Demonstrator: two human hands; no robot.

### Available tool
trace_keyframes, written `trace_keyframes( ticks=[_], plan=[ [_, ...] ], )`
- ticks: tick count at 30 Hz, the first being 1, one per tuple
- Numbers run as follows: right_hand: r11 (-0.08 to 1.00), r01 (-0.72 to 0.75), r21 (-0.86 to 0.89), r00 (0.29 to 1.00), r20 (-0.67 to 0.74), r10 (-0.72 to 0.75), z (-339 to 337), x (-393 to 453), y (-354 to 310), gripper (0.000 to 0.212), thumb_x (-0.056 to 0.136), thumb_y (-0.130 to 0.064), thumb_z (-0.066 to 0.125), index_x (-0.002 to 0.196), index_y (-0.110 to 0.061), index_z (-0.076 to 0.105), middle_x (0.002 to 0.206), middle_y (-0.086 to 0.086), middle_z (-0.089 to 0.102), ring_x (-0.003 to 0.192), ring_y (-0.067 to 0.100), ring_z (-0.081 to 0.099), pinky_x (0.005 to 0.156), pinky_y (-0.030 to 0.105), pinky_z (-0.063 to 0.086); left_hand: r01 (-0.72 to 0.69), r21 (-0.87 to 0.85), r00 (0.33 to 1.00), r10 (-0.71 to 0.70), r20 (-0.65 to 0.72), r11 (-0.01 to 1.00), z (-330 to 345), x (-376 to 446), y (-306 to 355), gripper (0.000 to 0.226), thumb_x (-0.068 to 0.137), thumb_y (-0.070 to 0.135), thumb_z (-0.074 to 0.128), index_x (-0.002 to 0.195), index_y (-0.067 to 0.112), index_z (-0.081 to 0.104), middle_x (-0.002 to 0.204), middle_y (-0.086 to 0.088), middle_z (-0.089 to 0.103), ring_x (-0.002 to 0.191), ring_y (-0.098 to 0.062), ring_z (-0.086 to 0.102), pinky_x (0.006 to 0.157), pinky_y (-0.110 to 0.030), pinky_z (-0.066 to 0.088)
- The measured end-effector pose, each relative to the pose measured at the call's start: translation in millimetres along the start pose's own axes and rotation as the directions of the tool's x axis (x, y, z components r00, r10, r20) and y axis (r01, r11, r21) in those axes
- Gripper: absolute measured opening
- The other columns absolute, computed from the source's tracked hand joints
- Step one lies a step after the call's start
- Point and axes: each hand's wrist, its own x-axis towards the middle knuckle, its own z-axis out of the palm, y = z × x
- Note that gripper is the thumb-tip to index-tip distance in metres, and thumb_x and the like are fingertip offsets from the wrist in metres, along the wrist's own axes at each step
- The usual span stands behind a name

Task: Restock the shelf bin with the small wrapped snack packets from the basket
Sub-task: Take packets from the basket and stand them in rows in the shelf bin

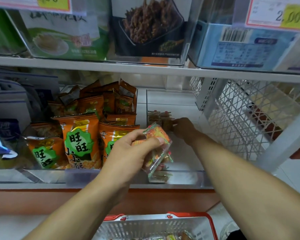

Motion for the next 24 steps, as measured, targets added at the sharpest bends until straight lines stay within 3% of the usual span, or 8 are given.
trace_keyframes(
  ticks=[5, 10, 12, 15, 18, 20, 24],
  plan=[
    [0.985, -0.072, 0.156, 0.994, 0.089, 0.059, 4.0, 2.3, 2.0, 0.037, 0.089, 0.0, 0.063, 0.126, 0.004, 0.063, 0.122, 0.024, 0.066, 0.109, 0.034, 0.066, 0.095, 0.047, 0.055, 0.012, 0.006, 1.0, -0.012, -0.001, 1.0, 1.6, -0.6, 1.4, 0.038, 0.068, 0.035, 0.084, 0.104, 0.027, 0.077, 0.101, -0.006, 0.079, 0.088, -0.027, 0.078, 0.069, -0.041, 0.063],
    [0.957, -0.071, 0.281, 0.997, 0.015, 0.069, -6.8, -7.7, 1.1, 0.073, 0.083, -0.01, 0.078, 0.147, -0.008, 0.042, 0.14, 0.022, 0.054, 0.11, 0.027, 0.059, 0.096, 0.042, 0.051, 0.009, 0.002, 1.0, -0.009, 0.009, 1.0, 0.6, -3.7, 3.5, 0.038, 0.067, 0.036, 0.085, 0.103, 0.027, 0.077, 0.101, -0.007, 0.079, 0.088, -0.028, 0.078, 0.071, -0.044, 0.064],
    [0.967, -0.024, 0.253, 0.998, -0.047, 0.038, -21.2, -21.1, -4.9, 0.064, 0.083, -0.013, 0.078, 0.141, -0.015, 0.05, 0.138, 0.014, 0.057, 0.116, 0.028, 0.061, 0.094, 0.037, 0.053, 0.002, 0.002, 1.0, -0.003, 0.025, 1.0, 1.0, -7.8, 4.4, 0.044, 0.063, 0.039, 0.087, 0.104, 0.027, 0.077, 0.102, -0.007, 0.079, 0.089, -0.027, 0.078, 0.068, -0.039, 0.062],
    [0.927, 0.099, 0.363, 0.991, -0.122, -0.057, -47.7, -62.0, -29.7, 0.029, 0.089, -0.025, 0.074, 0.117, -0.021, 0.068, 0.109, 0.005, 0.072, 0.09, 0.023, 0.071, 0.076, 0.038, 0.058, -0.021, 0.034, 0.998, 0.019, 0.052, 0.999, 1.9, -15.5, 4.6, 0.04, 0.067, 0.039, 0.085, 0.105, 0.03, 0.077, 0.101, -0.005, 0.079, 0.088, -0.024, 0.078, 0.063, -0.027, 0.058],
    [0.833, 0.134, 0.537, 0.964, 0.126, -0.236, -64.3, -121.5, -51.3, 0.02, 0.09, -0.039, 0.072, 0.098, -0.021, 0.073, 0.088, 0.005, 0.074, 0.067, 0.018, 0.064, 0.056, 0.033, 0.052, -0.05, 0.092, 0.995, 0.042, 0.089, 0.994, -0.1, -21.8, 2.6, 0.036, 0.07, 0.041, 0.084, 0.104, 0.034, 0.076, 0.099, -0.002, 0.079, 0.085, -0.019, 0.077, 0.06, -0.019, 0.055],
    [0.815, 0.087, 0.573, 0.895, 0.314, -0.316, -66.3, -159.4, -53.1, 0.026, 0.088, -0.041, 0.07, 0.101, -0.018, 0.073, 0.083, 0.011, 0.067, 0.068, 0.024, 0.057, 0.054, 0.027, 0.048, -0.066, 0.103, 0.994, 0.056, 0.092, 0.992, -1.1, -25.0, 0.8, 0.037, 0.072, 0.044, 0.089, 0.105, 0.035, 0.075, 0.101, -0.002, 0.079, 0.088, -0.019, 0.077, 0.063, -0.019, 0.055],
    [0.811, 0.04, 0.584, 0.844, 0.415, -0.34, -70.6, -198.0, -44.5, 0.028, 0.085, -0.027, 0.073, 0.111, -0.016, 0.072, 0.092, 0.003, 0.074, 0.079, 0.016, 0.063, 0.058, 0.021, 0.047, -0.019, 0.152, 1.0, 0.019, 0.005, 0.988, -3.4, -35.1, -4.1, 0.041, 0.075, 0.067, 0.071, 0.103, 0.036, 0.071, 0.102, -0.008, 0.078, 0.092, -0.03, 0.076, 0.082, -0.046, 0.062]
  ],
)
